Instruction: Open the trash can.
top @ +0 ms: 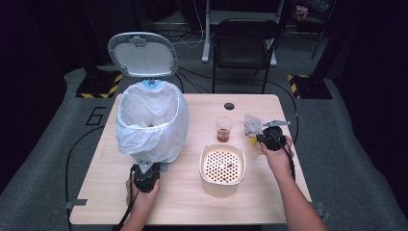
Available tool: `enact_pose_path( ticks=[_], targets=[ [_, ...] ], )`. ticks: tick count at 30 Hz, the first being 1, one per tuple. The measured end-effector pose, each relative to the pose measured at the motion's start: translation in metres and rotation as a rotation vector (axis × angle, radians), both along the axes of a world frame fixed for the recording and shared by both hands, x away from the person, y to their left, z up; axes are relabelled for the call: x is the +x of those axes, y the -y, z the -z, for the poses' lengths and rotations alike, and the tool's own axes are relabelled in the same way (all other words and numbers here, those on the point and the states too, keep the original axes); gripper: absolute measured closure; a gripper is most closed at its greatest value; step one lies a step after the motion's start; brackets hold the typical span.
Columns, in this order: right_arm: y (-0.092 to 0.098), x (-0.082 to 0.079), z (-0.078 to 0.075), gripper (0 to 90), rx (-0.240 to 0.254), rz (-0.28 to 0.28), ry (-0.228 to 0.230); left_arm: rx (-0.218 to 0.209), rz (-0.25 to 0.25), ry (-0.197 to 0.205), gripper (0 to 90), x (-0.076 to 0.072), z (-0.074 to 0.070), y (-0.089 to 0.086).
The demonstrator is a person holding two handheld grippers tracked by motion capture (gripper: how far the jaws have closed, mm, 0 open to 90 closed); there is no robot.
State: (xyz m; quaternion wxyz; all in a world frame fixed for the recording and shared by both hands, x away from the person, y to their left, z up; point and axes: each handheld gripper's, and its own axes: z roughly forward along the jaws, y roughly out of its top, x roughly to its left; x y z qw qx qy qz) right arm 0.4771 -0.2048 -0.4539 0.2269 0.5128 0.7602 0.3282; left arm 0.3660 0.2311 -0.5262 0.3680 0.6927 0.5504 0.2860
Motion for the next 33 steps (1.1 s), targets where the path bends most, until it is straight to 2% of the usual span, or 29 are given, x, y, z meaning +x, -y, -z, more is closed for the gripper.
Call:
enact_pose_path(
  ticks=[3, 4, 5, 11, 15, 17, 18, 19, 21, 24, 27, 29, 31, 33],
  targets=[
    [0.0, -0.009, 0.0, 85.2, -0.003, -0.013, -0.004, 0.0, 0.0, 0.0, 78.7, 0.0, 0.0, 0.0],
    [-0.002, -0.021, -0.001, 85.2, -0.003, -0.016, -0.006, 0.002, 0.0, 0.002, 78.7, 0.0, 0.0, 0.0],
    [-0.002, -0.026, 0.0, 85.1, -0.002, -0.023, -0.011, 0.001, 0.0, 0.002, 78.7, 0.0, 0.0, 0.0],
    [-0.003, -0.043, 0.001, 81.8, -0.013, -0.035, -0.007, -0.003, -0.003, 0.004, 78.6, 0.0, 0.0, 0.0],
    [0.0, -0.049, -0.001, 61.8, -0.001, -0.06, 0.023, -0.006, -0.004, 0.005, 78.7, 0.0, 0.0, 0.0],
    [0.0, -0.05, -0.003, 51.0, 0.003, -0.051, 0.033, 0.0, -0.002, 0.005, 78.7, 0.0, 0.0, 0.0],
    [0.0, -0.05, -0.003, 51.0, 0.003, -0.051, 0.033, 0.0, -0.002, 0.005, 78.7, 0.0, 0.0, 0.0],
    [-0.001, -0.049, -0.006, 35.9, 0.002, -0.041, 0.055, -0.004, 0.001, 0.001, 78.7, 0.0, 0.0, 0.0],
    [0.0, -0.045, -0.008, 24.0, 0.001, -0.025, 0.077, -0.006, 0.001, 0.0, 78.7, 0.0, 0.0, -0.001],
    [0.001, -0.039, -0.009, 14.2, 0.014, -0.006, 0.077, -0.01, -0.002, 0.003, 78.6, 0.0, 0.0, 0.0],
    [0.001, -0.032, -0.009, 11.8, -0.006, -0.006, 0.075, -0.01, -0.001, 0.003, 78.7, 0.0, 0.0, 0.0],
    [0.0, -0.029, -0.008, 9.2, 0.0, -0.002, 0.072, -0.01, -0.002, 0.003, 78.6, 0.0, 0.0, 0.0],
    [0.001, -0.021, -0.006, 4.2, -0.021, 0.001, 0.06, -0.011, -0.002, 0.003, 78.6, 0.0, 0.0, 0.0],
    [0.0, -0.015, -0.003, 0.7, -0.013, 0.006, 0.044, -0.01, -0.002, 0.003, 78.7, 0.0, 0.0, 0.0]
  ],
)
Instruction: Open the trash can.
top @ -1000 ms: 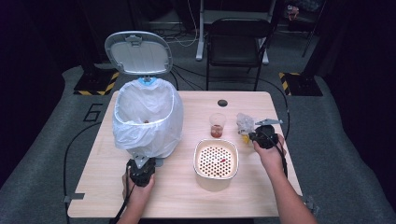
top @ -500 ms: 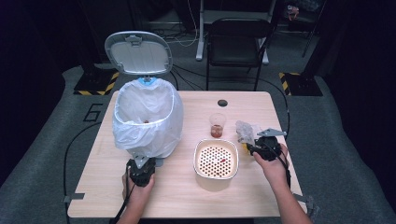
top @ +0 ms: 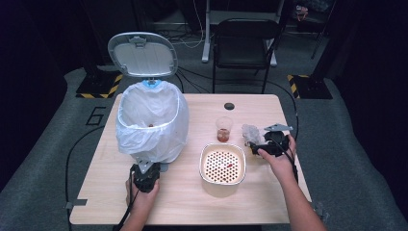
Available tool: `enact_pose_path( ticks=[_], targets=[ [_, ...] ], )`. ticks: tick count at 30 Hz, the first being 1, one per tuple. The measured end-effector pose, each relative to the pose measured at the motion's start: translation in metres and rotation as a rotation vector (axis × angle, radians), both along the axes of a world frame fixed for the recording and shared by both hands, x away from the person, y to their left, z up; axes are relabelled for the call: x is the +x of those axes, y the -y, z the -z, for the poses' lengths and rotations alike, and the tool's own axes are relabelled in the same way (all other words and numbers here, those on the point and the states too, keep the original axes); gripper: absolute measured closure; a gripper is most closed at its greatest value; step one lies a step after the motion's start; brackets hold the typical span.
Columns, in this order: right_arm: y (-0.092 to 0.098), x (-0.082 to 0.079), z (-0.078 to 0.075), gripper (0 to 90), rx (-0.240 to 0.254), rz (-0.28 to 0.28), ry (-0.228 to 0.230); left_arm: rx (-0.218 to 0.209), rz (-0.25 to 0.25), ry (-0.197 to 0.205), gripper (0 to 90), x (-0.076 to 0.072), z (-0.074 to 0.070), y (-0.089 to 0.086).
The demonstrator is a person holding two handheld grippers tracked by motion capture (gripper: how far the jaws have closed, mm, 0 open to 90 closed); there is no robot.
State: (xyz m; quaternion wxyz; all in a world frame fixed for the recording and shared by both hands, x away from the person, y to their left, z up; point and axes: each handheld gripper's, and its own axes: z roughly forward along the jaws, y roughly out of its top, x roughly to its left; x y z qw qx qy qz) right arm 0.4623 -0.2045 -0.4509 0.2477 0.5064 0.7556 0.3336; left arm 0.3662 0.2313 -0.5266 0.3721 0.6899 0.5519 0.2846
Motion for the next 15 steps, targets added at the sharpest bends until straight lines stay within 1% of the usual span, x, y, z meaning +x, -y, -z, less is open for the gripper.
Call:
enact_pose_path(
  ticks=[2, 4, 7, 8, 10, 11, 13, 14, 15],
  targets=[
    [-0.001, 0.005, 0.003, 0.0, 0.012, 0.001, -0.028, -0.001, 0.0, 0.0, 78.6, 0.0, 0.0, 0.0],
    [-0.001, 0.01, 0.007, 0.0, -0.006, 0.011, -0.036, -0.001, 0.001, -0.001, 78.6, 0.0, 0.0, 0.0],
    [-0.001, 0.017, 0.015, 0.0, -0.012, 0.037, -0.068, 0.002, 0.004, -0.002, 78.6, 0.0, 0.0, -0.001],
    [-0.001, 0.017, 0.015, 0.0, -0.012, 0.037, -0.068, 0.002, 0.004, -0.002, 78.7, 0.0, 0.0, -0.001],
    [-0.001, 0.02, 0.02, 0.0, -0.024, 0.042, -0.075, 0.001, 0.004, -0.002, 78.6, 0.0, 0.0, -0.001],
    [0.0, 0.024, 0.025, 0.7, -0.031, 0.048, -0.087, -0.003, 0.001, 0.0, 78.6, 0.0, 0.0, 0.0],
    [0.001, 0.025, 0.027, 1.7, -0.028, 0.048, -0.094, -0.004, 0.001, 0.0, 78.6, 0.0, 0.0, 0.0],
    [0.001, 0.026, 0.031, 4.0, -0.03, 0.059, -0.115, 0.0, 0.004, -0.002, 78.6, 0.0, 0.0, -0.001],
    [0.001, 0.027, 0.033, 5.6, -0.029, 0.06, -0.113, 0.0, 0.004, -0.002, 78.6, 0.0, 0.0, -0.001]
  ],
)
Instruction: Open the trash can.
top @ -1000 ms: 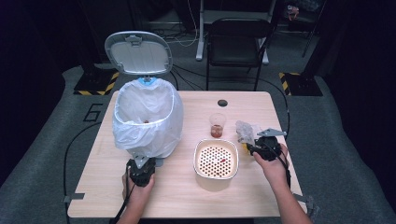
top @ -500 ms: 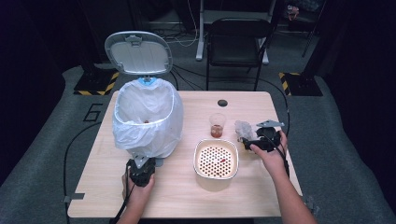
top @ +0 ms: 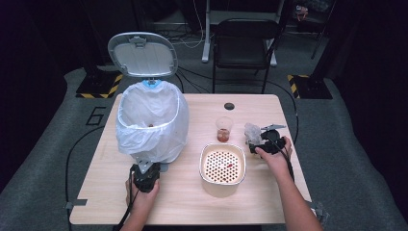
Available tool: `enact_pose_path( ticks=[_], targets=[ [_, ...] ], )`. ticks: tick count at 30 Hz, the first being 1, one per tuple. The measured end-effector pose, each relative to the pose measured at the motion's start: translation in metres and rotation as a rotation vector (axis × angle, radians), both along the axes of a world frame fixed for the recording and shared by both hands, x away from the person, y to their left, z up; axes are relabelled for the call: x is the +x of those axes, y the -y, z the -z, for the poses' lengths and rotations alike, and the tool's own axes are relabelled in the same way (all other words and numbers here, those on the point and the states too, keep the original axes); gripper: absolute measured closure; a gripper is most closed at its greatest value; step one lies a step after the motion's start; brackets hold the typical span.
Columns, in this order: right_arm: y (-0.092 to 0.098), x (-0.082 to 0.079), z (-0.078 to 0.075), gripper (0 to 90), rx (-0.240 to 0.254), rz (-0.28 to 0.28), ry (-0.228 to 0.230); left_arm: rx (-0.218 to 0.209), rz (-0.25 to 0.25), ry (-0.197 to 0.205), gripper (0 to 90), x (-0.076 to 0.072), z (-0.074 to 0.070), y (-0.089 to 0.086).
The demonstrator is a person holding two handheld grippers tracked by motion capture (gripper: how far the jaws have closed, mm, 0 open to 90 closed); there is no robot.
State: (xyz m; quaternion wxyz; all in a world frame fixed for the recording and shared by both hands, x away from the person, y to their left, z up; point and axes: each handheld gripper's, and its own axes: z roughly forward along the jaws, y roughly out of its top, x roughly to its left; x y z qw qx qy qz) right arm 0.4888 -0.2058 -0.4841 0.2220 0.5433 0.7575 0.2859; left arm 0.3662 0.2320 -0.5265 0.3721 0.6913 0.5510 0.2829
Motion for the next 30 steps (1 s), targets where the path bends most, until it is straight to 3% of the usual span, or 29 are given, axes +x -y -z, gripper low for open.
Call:
enact_pose_path(
  ticks=[3, 5, 11, 14, 15, 17, 22, 27, 30],
  targets=[
    [0.002, 0.001, 0.005, 7.3, 0.001, -0.002, -0.012, 0.0, 0.0, 0.0, 78.6, 0.0, 0.0, 0.0],
    [0.004, 0.002, 0.008, 11.9, 0.015, 0.012, -0.026, -0.001, 0.0, 0.0, 78.6, 0.0, 0.0, 0.0],
    [0.006, 0.004, 0.015, 26.9, 0.016, -0.021, -0.08, 0.0, 0.001, 0.0, 78.6, 0.0, 0.0, 0.0],
    [0.007, 0.004, 0.017, 37.9, 0.041, -0.027, -0.101, -0.005, -0.002, 0.002, 78.6, 0.0, 0.0, 0.0],
    [0.007, 0.004, 0.017, 45.5, 0.061, -0.021, -0.123, -0.005, -0.002, 0.003, 78.6, 0.0, 0.0, 0.0],
    [0.008, 0.004, 0.018, 54.1, 0.06, -0.046, -0.097, -0.001, 0.001, -0.001, 78.6, 0.0, 0.0, 0.0],
    [0.008, 0.002, 0.014, 69.0, 0.072, -0.048, -0.095, -0.001, 0.0, 0.0, 78.6, 0.0, 0.0, 0.0],
    [0.009, 0.001, 0.009, 73.0, 0.068, -0.051, -0.089, 0.0, 0.001, 0.0, 78.6, 0.0, 0.0, 0.0],
    [0.007, -0.002, -0.007, 74.7, 0.075, -0.062, -0.073, 0.002, -0.002, -0.001, 78.7, 0.0, 0.0, 0.0]
  ],
)
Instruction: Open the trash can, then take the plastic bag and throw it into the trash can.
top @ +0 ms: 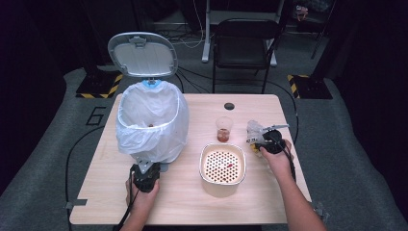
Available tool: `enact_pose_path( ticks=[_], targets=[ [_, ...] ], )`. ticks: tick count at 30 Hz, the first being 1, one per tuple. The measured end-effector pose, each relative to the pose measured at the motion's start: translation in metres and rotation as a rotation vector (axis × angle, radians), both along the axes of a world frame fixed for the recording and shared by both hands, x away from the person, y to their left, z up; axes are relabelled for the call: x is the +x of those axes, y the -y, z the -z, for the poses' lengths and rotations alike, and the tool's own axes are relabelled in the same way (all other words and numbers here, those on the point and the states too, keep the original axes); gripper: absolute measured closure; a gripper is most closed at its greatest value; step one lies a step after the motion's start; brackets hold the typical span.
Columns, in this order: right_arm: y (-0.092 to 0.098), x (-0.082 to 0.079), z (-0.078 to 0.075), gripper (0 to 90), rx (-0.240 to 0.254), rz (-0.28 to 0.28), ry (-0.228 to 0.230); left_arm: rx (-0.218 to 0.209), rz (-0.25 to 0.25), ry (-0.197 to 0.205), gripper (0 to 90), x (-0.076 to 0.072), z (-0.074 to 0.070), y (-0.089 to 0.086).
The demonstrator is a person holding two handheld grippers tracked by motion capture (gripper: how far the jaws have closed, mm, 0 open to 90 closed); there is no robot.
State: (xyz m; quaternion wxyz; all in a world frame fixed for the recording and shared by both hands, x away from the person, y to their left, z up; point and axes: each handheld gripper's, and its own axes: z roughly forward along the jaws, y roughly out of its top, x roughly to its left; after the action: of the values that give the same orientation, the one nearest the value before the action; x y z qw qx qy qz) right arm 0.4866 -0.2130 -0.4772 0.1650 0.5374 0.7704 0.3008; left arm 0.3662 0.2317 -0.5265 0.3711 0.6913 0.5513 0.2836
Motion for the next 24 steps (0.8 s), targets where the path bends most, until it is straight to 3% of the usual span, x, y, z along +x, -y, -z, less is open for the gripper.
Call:
enact_pose_path(
  ticks=[6, 7, 8, 9, 18, 19, 20, 24],
  targets=[
    [-0.006, -0.008, -0.042, 75.0, -0.016, -0.048, 0.07, -0.003, 0.0, 0.001, 78.6, 0.0, 0.0, 0.0],
    [-0.006, -0.008, -0.042, 75.0, -0.016, -0.048, 0.07, -0.003, 0.0, 0.001, 78.6, 0.0, 0.0, 0.0],
    [-0.009, -0.011, -0.055, 75.0, -0.021, -0.058, 0.086, -0.004, 0.001, 0.0, 78.6, 0.0, 0.0, 0.0],
    [-0.009, -0.011, -0.055, 75.0, -0.021, -0.058, 0.086, -0.004, 0.001, 0.0, 78.6, 0.0, 0.0, 0.0],
    [-0.024, -0.02, -0.109, 74.8, 0.019, -0.143, 0.135, -0.005, 0.006, 0.003, 78.6, 0.001, 0.0, -0.001],
    [-0.024, -0.02, -0.109, 74.8, 0.019, -0.143, 0.135, -0.005, 0.006, 0.003, 78.7, 0.001, 0.0, -0.001],
    [-0.03, -0.022, -0.121, 74.7, 0.025, -0.163, 0.158, -0.005, 0.005, 0.003, 78.6, 0.001, 0.0, -0.001],
    [-0.037, -0.024, -0.133, 74.7, 0.022, -0.188, 0.171, -0.005, 0.004, 0.0, 78.6, 0.0, 0.0, -0.001]
  ],
)
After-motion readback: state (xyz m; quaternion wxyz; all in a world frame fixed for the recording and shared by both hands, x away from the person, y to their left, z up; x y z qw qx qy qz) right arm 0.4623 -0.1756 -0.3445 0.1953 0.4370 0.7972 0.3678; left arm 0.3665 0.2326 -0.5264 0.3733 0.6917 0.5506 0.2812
